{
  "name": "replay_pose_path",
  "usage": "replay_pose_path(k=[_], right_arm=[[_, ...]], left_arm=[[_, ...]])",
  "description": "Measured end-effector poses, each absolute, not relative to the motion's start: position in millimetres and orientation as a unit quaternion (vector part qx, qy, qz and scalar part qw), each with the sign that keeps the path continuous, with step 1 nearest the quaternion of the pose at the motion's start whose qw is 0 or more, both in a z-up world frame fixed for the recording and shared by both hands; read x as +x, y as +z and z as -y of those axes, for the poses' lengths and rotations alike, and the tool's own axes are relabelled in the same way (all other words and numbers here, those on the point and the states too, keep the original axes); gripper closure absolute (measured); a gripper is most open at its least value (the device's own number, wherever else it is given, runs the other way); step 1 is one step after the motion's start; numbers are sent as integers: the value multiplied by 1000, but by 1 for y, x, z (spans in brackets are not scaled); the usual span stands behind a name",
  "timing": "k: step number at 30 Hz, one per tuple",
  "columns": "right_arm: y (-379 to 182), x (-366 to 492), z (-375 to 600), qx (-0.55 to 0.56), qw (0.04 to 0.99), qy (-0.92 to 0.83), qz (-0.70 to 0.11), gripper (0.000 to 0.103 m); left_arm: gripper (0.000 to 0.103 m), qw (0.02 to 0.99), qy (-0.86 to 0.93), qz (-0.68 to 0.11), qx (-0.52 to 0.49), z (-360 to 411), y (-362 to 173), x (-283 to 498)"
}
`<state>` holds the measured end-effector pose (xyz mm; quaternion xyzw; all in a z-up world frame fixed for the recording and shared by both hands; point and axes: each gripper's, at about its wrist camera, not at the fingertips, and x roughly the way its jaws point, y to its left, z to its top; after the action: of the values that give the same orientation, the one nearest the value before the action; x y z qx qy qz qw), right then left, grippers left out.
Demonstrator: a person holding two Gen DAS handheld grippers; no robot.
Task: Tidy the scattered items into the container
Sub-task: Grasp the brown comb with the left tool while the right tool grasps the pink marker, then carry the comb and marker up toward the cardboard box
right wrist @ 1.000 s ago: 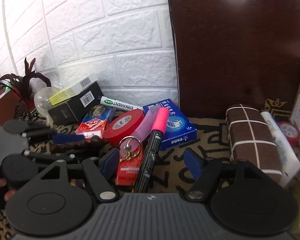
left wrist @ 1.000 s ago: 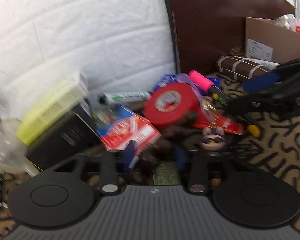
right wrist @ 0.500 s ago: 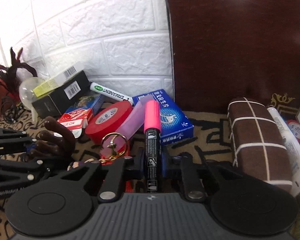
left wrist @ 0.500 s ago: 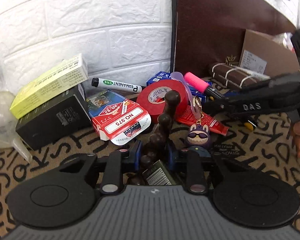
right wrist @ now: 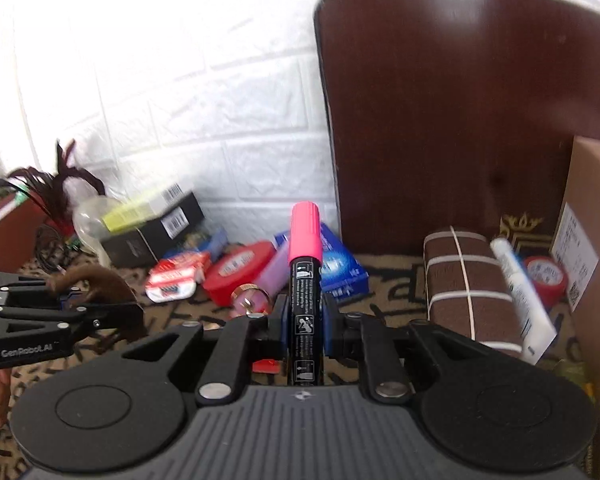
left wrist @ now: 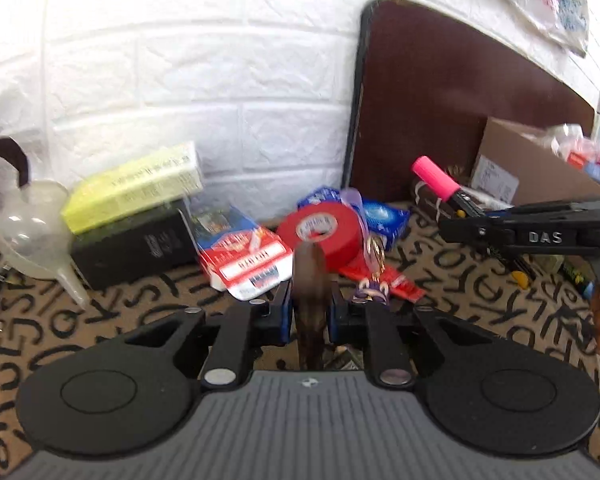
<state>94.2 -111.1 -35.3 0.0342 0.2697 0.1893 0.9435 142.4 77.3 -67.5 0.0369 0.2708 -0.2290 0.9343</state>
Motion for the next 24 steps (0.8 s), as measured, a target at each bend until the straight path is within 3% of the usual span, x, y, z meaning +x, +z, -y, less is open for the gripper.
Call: replay_pose_path(k=[12, 24], right_arm=[[8, 46, 117, 30, 952, 203, -226, 88], [40, -20, 172, 27, 966, 171, -193, 88]], left_arm=[[85, 946, -220, -234, 37, -62, -25, 103], [85, 942, -254, -217, 43, 19, 0, 54]])
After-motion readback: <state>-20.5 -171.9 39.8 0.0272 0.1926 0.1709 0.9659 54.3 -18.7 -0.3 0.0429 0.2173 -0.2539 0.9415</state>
